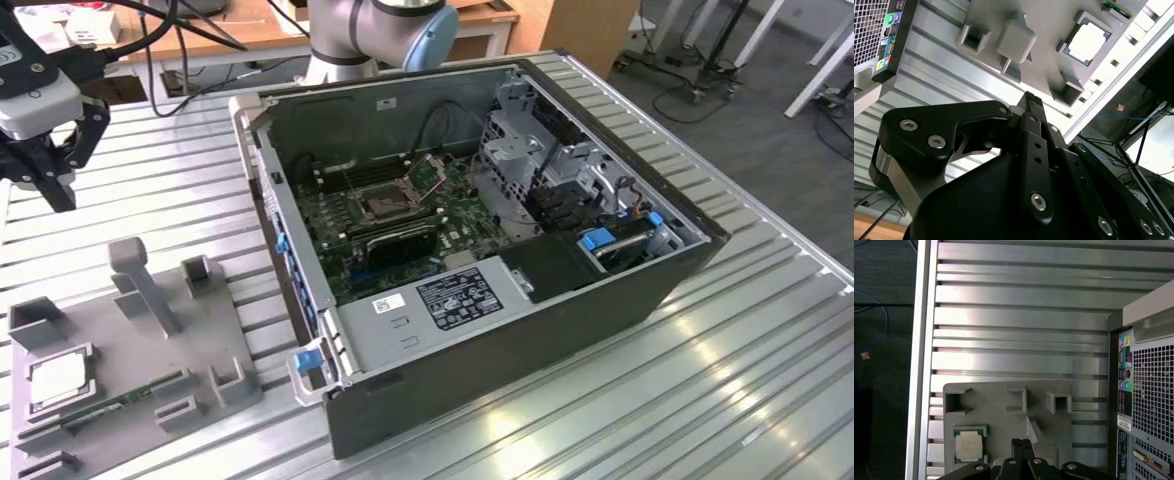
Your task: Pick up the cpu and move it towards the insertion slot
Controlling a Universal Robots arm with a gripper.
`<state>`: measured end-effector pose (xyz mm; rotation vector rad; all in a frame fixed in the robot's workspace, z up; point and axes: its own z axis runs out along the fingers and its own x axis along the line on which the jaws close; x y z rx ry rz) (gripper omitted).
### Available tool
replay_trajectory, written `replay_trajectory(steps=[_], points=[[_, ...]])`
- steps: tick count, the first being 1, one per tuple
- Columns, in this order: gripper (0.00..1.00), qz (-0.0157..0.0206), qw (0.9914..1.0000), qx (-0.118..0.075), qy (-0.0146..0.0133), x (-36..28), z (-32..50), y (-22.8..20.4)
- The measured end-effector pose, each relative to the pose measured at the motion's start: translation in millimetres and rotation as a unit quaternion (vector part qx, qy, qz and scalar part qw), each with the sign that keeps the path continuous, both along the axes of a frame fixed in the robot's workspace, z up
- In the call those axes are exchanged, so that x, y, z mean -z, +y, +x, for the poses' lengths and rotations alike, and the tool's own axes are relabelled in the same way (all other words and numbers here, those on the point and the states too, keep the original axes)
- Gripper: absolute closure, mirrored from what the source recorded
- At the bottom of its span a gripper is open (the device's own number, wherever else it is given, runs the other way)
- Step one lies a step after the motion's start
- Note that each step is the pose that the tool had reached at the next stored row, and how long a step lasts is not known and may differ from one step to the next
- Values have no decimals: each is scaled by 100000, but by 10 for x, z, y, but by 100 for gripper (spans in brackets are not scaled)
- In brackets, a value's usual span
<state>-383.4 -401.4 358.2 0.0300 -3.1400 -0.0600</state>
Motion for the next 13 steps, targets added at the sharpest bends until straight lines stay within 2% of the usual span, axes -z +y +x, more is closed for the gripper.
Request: replay_trajectory(steps=[4, 5, 13], points=[[89, 2, 100000, 0, 0, 0, 0, 0], [82, 1, 100000, 1, 0, 0, -1, 0], [82, 0, 100000, 1, 2, 0, -2, 0]])
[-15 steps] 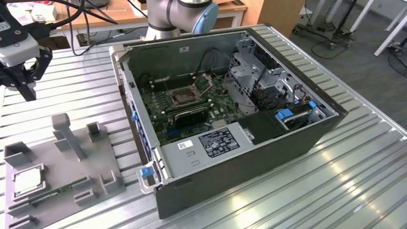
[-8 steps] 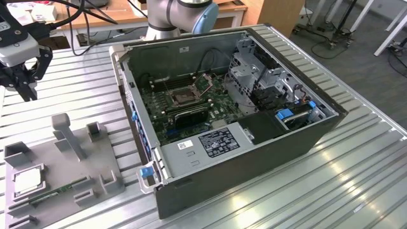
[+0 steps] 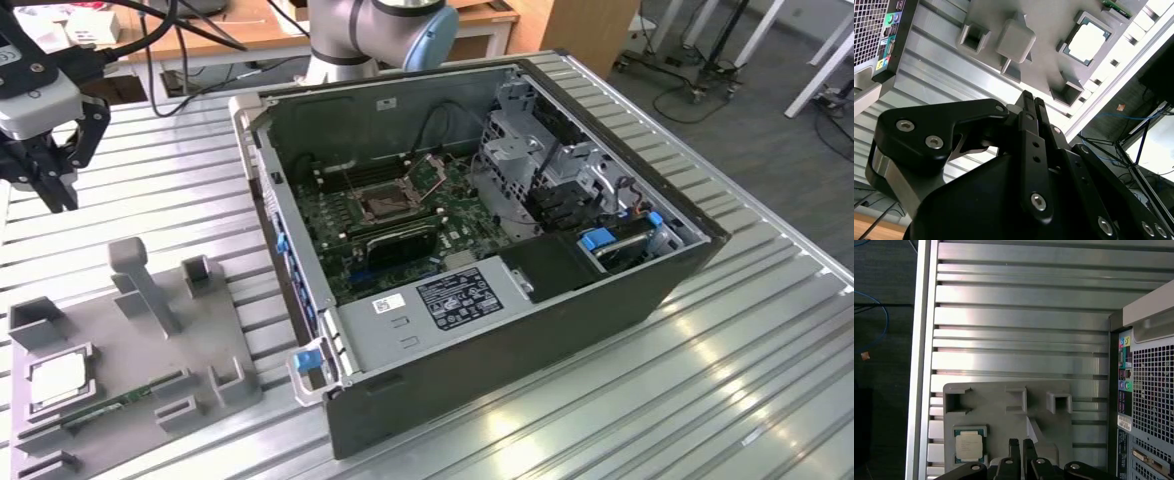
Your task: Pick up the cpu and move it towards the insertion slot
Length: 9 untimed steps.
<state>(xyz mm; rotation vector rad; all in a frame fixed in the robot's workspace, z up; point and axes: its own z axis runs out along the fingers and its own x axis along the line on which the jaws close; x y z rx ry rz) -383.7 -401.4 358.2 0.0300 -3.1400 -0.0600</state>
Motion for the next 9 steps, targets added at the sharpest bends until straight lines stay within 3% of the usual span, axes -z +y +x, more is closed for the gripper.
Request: replay_trajectory(steps=[9], points=[[82, -2, 100000, -2, 0, 0, -1, 0]])
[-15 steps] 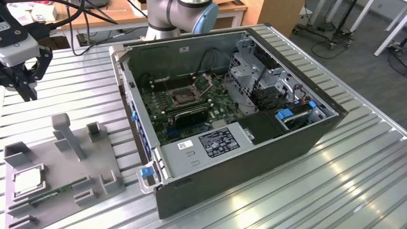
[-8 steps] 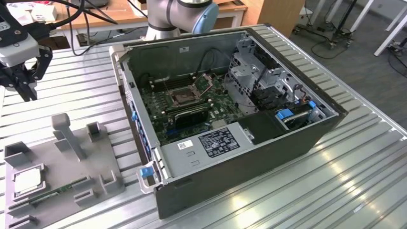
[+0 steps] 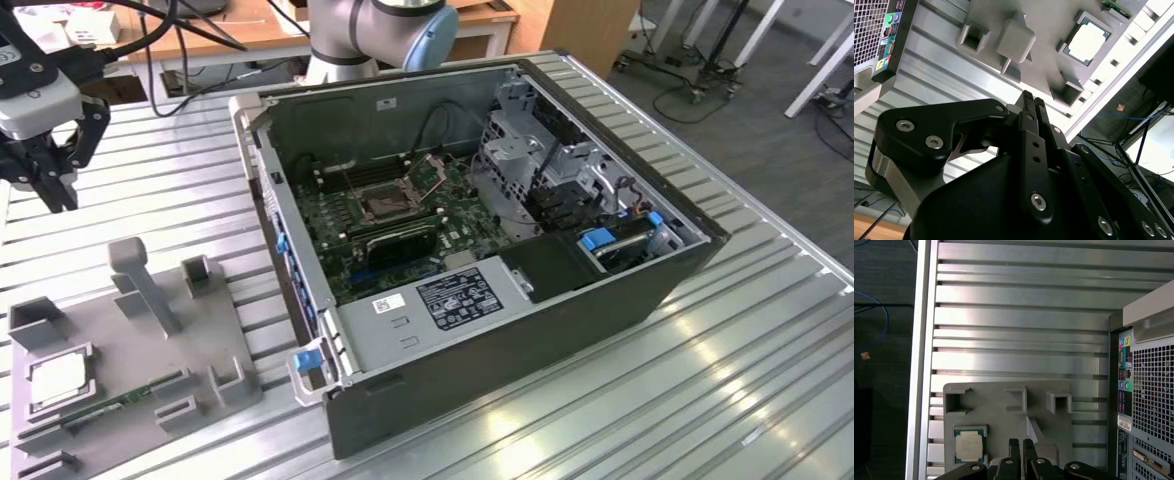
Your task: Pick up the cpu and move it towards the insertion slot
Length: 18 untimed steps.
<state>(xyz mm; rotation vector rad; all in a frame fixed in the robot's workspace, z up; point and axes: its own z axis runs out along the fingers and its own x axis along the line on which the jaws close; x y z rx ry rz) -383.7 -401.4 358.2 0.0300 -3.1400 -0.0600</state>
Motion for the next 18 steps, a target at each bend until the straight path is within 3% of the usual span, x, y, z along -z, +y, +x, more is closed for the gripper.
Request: replay_trajectory(steps=[4, 14, 18], points=[[82, -3, 100000, -2, -56, 4, -58, 0], [82, 3, 100000, -5, -155, 58, -446, -4], [82, -15, 100000, -7, -156, 76, -510, -24]])
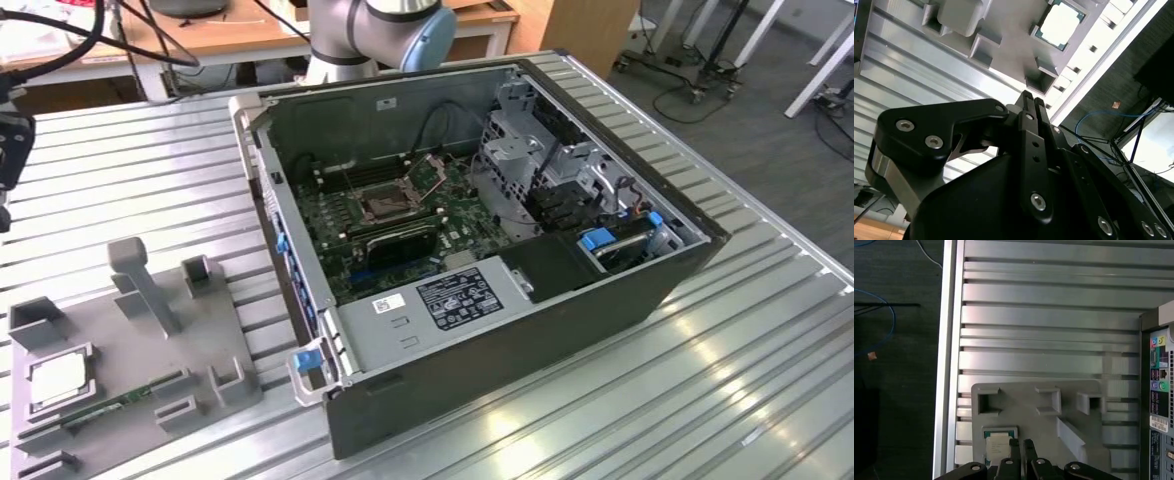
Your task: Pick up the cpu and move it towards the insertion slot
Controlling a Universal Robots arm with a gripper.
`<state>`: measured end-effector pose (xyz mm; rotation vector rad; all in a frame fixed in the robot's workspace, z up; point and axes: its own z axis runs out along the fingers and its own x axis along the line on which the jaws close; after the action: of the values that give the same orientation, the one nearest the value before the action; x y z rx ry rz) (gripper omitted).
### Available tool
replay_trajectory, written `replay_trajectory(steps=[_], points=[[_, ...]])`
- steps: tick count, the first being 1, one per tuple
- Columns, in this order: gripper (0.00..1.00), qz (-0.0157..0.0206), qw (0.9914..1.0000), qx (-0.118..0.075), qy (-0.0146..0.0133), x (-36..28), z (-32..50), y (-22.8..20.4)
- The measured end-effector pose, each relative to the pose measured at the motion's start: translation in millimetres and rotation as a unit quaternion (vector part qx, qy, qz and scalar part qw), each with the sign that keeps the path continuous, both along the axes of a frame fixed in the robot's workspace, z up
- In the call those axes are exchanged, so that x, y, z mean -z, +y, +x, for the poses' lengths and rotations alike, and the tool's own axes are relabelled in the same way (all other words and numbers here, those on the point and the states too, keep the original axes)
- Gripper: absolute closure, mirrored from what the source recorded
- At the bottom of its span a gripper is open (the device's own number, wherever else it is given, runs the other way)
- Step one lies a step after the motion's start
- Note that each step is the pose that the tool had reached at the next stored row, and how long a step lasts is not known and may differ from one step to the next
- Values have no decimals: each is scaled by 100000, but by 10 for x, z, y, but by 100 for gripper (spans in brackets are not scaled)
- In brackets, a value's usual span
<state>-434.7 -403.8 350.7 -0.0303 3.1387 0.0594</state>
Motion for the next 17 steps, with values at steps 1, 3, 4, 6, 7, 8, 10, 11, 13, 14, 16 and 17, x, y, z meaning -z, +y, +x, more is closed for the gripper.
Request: replay_trajectory(steps=[1, 3, 4, 6, 7, 8, 10, 11, 13, 14, 16, 17], points=[[82, -24, 100000, 5, -1, 2, 0, -11], [82, -98, 100000, 11, 11, 4, -1, -50], [82, -135, 100000, 10, 5, 6, -1, -80], [82, -198, 100000, 2, 6, 9, 0, -134], [82, -233, 100000, 6, -2, 13, -1, -154], [82, -281, 100000, 6, 3, 16, -1, -172], [82, -400, 99999, 7, 2, 26, -1, -203], [82, -470, 99999, 9, 4, 31, -1, -219], [82, -598, 99998, 9, 5, 39, -1, -258], [82, -674, 99998, 9, 4, 43, -1, -275], [82, -808, 99997, 8, -1, 55, 0, -295], [82, -835, 99997, 6, -3, 67, 0, -301]])
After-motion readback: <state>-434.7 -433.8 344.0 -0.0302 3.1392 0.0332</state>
